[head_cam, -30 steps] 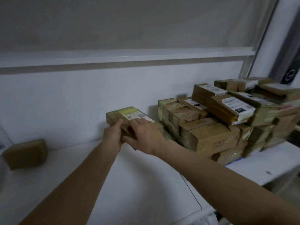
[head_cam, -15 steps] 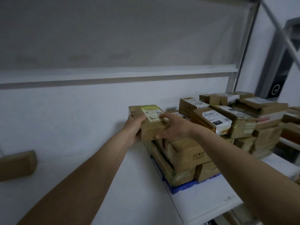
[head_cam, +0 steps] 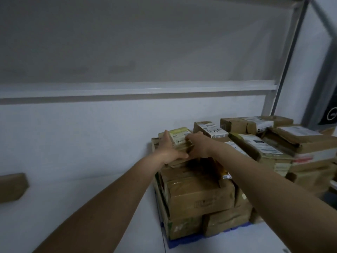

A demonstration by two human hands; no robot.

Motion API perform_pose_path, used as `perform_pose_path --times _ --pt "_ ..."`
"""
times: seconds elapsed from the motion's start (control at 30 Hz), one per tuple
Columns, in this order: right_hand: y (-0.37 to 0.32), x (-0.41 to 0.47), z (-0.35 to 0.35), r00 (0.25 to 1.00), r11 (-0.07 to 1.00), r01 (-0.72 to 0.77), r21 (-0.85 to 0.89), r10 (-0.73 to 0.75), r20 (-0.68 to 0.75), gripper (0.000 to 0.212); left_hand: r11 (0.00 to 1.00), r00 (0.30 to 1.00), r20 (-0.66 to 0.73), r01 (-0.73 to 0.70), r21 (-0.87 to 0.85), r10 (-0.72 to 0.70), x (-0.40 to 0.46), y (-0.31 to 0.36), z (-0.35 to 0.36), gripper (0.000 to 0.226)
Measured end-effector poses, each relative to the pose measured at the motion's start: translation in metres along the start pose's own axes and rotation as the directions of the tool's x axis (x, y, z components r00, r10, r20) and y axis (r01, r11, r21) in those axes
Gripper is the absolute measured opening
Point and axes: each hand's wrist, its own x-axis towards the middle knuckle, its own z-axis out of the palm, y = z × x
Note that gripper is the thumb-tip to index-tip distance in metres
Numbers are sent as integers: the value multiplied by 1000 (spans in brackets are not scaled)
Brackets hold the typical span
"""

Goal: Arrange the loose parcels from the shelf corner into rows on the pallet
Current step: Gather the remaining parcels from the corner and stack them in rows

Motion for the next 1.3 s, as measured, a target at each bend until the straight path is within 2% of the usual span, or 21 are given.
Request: perform_pose_path --times 0.1,0.2,0.4,0.57,0.8,0.93,1.03,1.17,1.3 --pt "9 8 -1 1000 998 19 -66 -18 14 66 999 997 -80 -20 30 22 8 4 12 90" --pt "14 14 -4 998 992 60 -109 -60 3 68 999 995 -96 1 43 3 14 6 15 81" --pt "21 18 -7 995 995 97 -20 -97 9 67 990 982 -191 13 141 14 13 16 8 68" --pt "21 19 -4 991 992 118 47 -115 -76 66 992 964 -260 -13 123 45 14 16 2 71" --pt "13 24 5 991 988 132 -81 -132 2 59 966 980 -180 128 224 -88 13 -9 8 90" --pt "9 24 2 992 983 124 -139 -123 15 55 989 988 -97 128 72 -121 15 -10 5 83" --pt "5 22 2 991 972 131 -193 -127 33 60 991 989 -96 119 68 -112 13 -10 3 85" --pt "-17 19 3 973 927 203 -316 -227 -41 63 977 989 -131 93 190 -68 5 -12 -10 77" --pt "-59 23 15 922 878 333 -344 -379 -74 61 941 971 -210 173 292 -113 -15 -34 -38 78"
